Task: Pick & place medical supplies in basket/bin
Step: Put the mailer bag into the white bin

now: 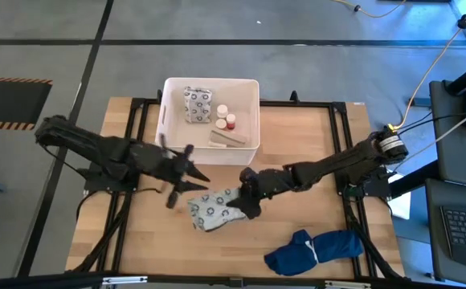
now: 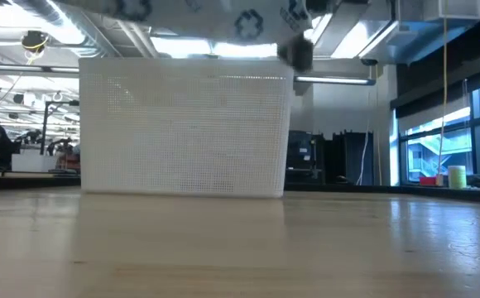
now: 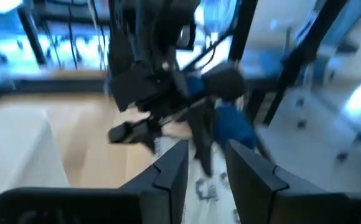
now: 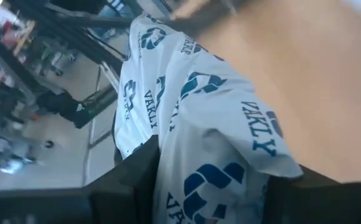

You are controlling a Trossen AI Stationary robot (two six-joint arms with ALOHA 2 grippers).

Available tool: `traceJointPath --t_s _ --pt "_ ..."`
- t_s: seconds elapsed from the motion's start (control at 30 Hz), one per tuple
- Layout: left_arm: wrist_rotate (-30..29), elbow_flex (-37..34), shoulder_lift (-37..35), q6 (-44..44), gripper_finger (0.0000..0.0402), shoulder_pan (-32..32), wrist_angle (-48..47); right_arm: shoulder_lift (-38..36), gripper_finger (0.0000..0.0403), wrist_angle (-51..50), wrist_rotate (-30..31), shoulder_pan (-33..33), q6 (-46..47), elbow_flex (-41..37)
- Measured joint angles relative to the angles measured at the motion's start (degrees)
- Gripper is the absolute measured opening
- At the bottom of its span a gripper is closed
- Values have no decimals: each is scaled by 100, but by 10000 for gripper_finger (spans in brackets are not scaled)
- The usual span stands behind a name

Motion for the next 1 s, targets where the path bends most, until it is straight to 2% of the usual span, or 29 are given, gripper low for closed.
traceJointPath --t_s 0.23,0.37,0.5,0.6,0.8,0.9,1.0 --pt "46 94 -929 0 103 -97 433 -220 177 -2597 322 -300 -1531 1897" --pt "43 93 -1315 7 99 -177 413 -151 177 -3622 513 -533 -2211 2966" --pt "42 92 -1577 13 98 -199 302 -106 177 -4083 1028 -827 -2931 3792" --pt "39 92 -1669 13 98 -196 51 -78 177 -4047 1403 -1097 -3505 4259" --pt "-112 92 -1669 7 97 -199 -479 89 177 -4017 1590 -1820 -4245 4943" --pt "-501 91 -1658 -74 97 -199 -839 357 177 -4261 1600 -2129 -4649 5365" --pt "-1305 90 -1686 -90 97 -199 -1213 720 177 -4785 1582 -2334 -4974 5931"
